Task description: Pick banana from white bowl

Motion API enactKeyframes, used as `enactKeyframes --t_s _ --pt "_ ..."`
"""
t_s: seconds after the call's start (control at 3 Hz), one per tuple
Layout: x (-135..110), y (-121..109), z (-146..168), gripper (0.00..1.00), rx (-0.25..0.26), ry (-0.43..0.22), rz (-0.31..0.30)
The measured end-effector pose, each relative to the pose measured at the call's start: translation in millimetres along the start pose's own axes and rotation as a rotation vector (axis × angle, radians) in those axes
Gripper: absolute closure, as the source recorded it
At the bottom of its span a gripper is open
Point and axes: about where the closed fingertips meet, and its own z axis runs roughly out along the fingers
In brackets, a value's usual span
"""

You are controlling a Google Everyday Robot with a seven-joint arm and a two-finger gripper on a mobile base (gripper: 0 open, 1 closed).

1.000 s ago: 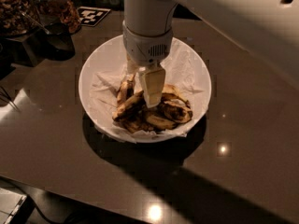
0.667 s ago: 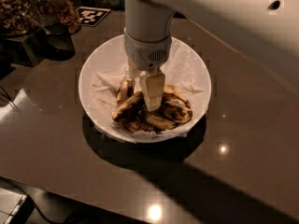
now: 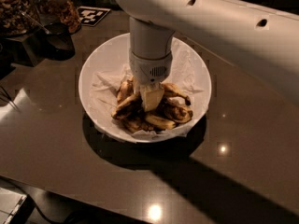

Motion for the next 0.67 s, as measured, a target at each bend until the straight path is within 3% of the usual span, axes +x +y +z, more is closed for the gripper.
enactKeyframes --t_s 0.33,0.67 --pt "0.0 0.0 -2.6 0.96 -0.001 0.000 0.001" --pt "-0.7 -0.6 -3.7 1.00 0.005 -0.002 0.001"
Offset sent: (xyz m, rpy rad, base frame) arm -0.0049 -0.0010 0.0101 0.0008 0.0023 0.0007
